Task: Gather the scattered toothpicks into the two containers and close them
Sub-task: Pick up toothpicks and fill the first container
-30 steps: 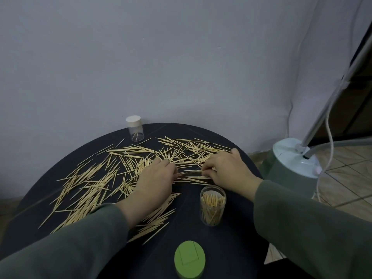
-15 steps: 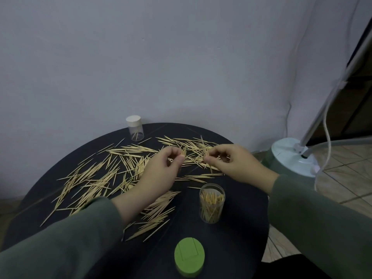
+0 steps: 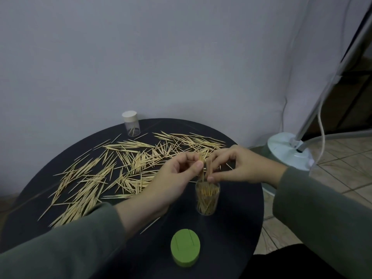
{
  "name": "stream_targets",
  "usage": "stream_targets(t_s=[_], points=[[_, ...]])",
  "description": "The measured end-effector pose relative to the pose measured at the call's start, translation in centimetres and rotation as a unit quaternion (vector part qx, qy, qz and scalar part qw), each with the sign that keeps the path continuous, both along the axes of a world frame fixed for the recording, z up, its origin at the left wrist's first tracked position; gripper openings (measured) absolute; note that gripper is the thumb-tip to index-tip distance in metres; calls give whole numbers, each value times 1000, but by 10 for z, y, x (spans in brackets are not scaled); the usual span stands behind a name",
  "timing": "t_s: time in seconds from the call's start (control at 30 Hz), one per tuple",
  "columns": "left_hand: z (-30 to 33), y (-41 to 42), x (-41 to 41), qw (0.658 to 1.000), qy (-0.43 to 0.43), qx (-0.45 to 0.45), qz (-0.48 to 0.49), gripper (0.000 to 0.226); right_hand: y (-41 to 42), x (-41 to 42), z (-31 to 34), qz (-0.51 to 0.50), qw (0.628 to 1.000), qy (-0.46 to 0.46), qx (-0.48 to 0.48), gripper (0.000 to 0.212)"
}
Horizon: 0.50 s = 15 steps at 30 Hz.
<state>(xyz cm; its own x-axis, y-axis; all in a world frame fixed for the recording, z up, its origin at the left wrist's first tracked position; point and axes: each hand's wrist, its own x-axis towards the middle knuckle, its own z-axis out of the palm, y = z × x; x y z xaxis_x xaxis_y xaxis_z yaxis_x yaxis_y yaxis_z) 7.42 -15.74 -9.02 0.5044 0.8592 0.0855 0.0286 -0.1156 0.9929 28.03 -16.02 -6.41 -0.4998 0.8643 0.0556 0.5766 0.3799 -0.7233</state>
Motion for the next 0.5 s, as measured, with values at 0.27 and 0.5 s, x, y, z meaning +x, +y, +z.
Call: stream_targets(t_s=[0.27,0.5], points=[[-16,0,-2,1000,15,-10,-18,20,4,4,-4,9,998,-41,-48,12],[-19,4,-8,998,39,36,-16,10,0,9,-2,-14,996,-56,-62,45]])
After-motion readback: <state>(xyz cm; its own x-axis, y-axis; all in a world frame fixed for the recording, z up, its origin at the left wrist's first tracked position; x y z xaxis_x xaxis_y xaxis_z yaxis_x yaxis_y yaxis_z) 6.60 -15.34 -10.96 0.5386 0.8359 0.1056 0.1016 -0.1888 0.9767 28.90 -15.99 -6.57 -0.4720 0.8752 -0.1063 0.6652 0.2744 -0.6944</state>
